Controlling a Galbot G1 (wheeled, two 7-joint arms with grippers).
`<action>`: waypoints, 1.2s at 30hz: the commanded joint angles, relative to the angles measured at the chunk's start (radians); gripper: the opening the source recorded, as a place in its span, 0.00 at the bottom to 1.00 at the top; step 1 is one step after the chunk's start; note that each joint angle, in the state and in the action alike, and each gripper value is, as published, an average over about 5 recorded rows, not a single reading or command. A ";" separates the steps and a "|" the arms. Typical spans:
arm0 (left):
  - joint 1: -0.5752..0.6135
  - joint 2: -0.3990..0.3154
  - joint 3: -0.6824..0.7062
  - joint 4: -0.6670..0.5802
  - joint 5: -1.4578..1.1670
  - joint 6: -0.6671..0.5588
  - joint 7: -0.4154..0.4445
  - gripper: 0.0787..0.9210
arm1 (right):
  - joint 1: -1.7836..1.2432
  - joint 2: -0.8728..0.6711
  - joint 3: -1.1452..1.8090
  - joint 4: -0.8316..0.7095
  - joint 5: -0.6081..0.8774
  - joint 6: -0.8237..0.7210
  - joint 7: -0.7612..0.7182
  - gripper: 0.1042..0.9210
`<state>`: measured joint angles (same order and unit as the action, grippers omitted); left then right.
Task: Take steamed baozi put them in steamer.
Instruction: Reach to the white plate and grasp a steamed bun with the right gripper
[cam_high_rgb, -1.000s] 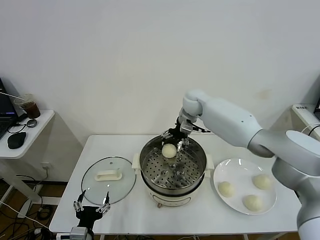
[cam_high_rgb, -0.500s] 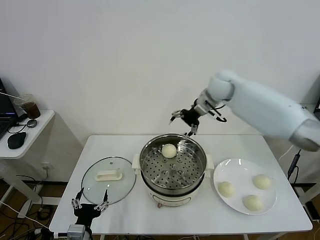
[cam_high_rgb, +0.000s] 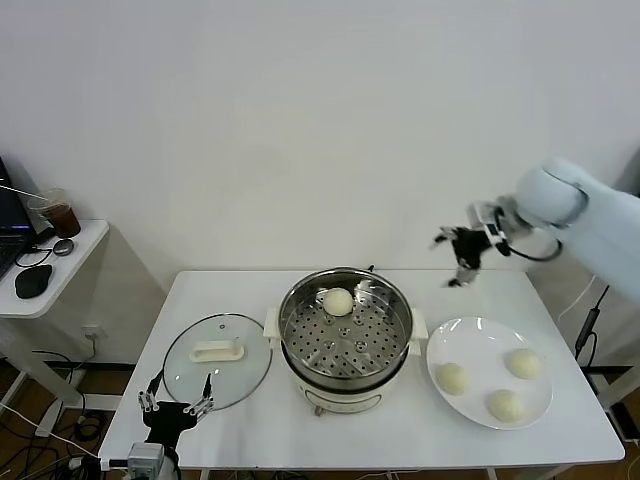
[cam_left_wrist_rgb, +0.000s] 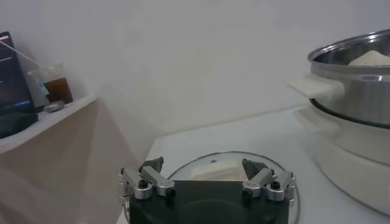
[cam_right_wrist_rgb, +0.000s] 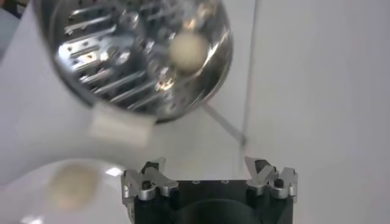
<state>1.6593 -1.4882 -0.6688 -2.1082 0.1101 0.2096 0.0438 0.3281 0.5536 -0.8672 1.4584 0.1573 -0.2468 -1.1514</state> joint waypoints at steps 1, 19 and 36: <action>0.006 0.001 -0.001 -0.005 -0.005 0.001 0.000 0.88 | -0.305 -0.196 0.154 0.169 -0.110 -0.175 -0.059 0.88; 0.020 -0.019 -0.002 0.010 0.009 0.001 -0.001 0.88 | -0.684 -0.103 0.419 0.111 -0.357 -0.044 -0.045 0.88; 0.018 -0.022 0.001 0.035 0.018 0.000 0.000 0.88 | -0.687 0.056 0.432 -0.016 -0.398 -0.009 -0.045 0.88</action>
<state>1.6778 -1.5101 -0.6702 -2.0764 0.1262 0.2100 0.0431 -0.3205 0.5512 -0.4597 1.4843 -0.2106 -0.2724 -1.2035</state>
